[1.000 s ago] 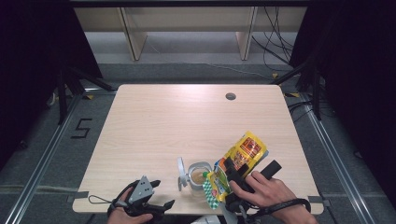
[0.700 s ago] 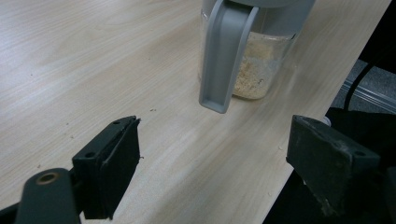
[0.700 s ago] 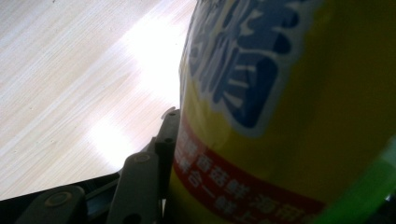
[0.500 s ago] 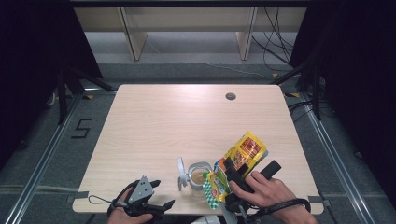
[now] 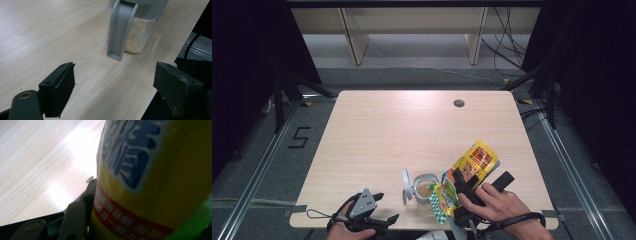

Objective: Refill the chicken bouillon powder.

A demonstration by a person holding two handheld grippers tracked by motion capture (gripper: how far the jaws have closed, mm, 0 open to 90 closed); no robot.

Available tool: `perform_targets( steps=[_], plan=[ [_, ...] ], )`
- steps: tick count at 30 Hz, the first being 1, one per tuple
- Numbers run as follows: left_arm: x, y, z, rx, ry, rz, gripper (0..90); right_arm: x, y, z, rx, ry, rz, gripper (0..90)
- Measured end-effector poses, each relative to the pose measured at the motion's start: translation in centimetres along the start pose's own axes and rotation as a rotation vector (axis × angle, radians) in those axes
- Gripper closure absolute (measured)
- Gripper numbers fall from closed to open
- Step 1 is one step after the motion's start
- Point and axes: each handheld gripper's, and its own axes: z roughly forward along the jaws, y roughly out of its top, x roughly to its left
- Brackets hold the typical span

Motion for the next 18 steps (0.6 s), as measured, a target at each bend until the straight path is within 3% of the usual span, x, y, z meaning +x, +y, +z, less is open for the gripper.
perform_targets(
  steps=[18],
  plan=[
    [0.02, 0.00, 0.01, 0.005, -0.003, 0.000, 16.6, 0.04, -0.12, 0.00, -0.001, -0.001, -0.002, 60.4]
  ],
)
